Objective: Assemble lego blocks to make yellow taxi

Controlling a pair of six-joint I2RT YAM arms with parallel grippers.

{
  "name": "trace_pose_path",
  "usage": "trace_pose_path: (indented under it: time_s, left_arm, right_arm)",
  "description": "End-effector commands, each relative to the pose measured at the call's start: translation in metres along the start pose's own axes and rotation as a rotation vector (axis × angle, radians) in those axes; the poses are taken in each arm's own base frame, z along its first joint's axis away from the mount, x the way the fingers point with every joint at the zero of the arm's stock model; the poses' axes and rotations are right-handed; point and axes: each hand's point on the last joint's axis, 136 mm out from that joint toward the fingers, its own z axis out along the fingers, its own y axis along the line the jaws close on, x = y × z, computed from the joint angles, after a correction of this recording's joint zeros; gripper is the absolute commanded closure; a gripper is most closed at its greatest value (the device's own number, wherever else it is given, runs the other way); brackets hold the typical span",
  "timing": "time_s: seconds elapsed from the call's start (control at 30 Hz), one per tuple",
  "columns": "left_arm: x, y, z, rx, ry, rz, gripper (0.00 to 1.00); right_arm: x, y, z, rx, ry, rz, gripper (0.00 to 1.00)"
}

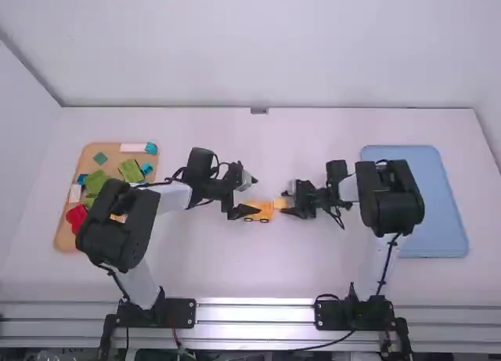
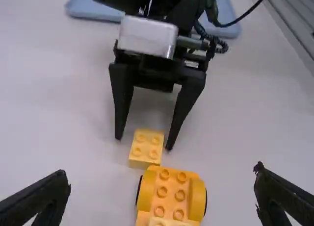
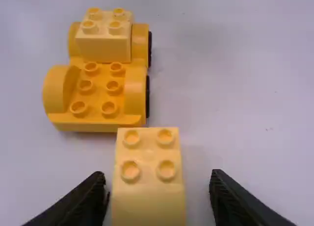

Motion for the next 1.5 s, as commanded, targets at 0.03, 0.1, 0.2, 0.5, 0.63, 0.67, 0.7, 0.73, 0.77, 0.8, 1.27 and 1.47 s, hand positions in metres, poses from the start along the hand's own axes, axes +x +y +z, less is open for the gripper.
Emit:
trace_pose_path:
  time_s: [0.03, 0.1, 0.2, 0.5, 0.63, 0.67, 0.7, 0.73, 0.77, 0.8, 1.27, 1.47]
  left_arm:
    - [-0.011, -0.008, 0.002, 0.060, -0.052, 0.005, 0.01]
    - [-0.010, -0.009, 0.002, 0.066, -0.052, -0.001, 0.01]
    - [-0.005, -0.013, 0.004, 0.077, -0.042, 0.013, 0.01]
    - [0.033, -0.013, 0.012, 0.078, 0.041, 0.042, 0.01]
    - [0.045, -0.011, 0.017, 0.081, 0.045, 0.036, 0.01]
    - [0.048, -0.012, 0.019, 0.085, 0.045, 0.034, 0.01]
    - [0.052, -0.013, 0.023, 0.091, 0.047, 0.036, 0.01]
    - [0.055, -0.013, 0.026, 0.096, 0.047, 0.036, 0.01]
    - [0.058, -0.013, 0.027, 0.096, 0.047, 0.038, 0.01]
    - [0.061, -0.012, 0.029, 0.094, 0.048, 0.039, 0.01]
    - [0.084, -0.008, 0.038, 0.081, 0.073, 0.040, 0.33]
    - [0.095, -0.012, 0.043, 0.065, 0.133, 0.042, 0.35]
  right_arm:
    - [-0.001, 0.009, 0.006, -0.023, -0.020, 0.018, 0.57]
    - [0.000, 0.009, 0.005, -0.015, -0.020, 0.025, 0.62]
    - [0.000, 0.010, 0.003, -0.013, -0.037, 0.030, 0.66]
    - [-0.017, 0.007, -0.007, -0.007, -0.142, 0.026, 0.72]
    - [-0.035, 0.007, -0.018, -0.014, -0.229, 0.032, 0.71]
    - [-0.039, 0.007, -0.020, -0.015, -0.237, 0.036, 0.72]
    - [-0.043, 0.008, -0.022, -0.018, -0.241, 0.042, 0.71]
    - [-0.045, 0.009, -0.023, -0.020, -0.240, 0.043, 0.71]
    - [-0.048, 0.010, -0.023, -0.024, -0.239, 0.043, 0.71]
    - [-0.052, 0.011, -0.022, -0.031, -0.238, 0.040, 0.71]
    - [-0.077, 0.032, -0.008, -0.085, -0.033, -0.030, 0.75]
    - [-0.069, 0.031, 0.009, -0.076, 0.070, 0.082, 0.76]
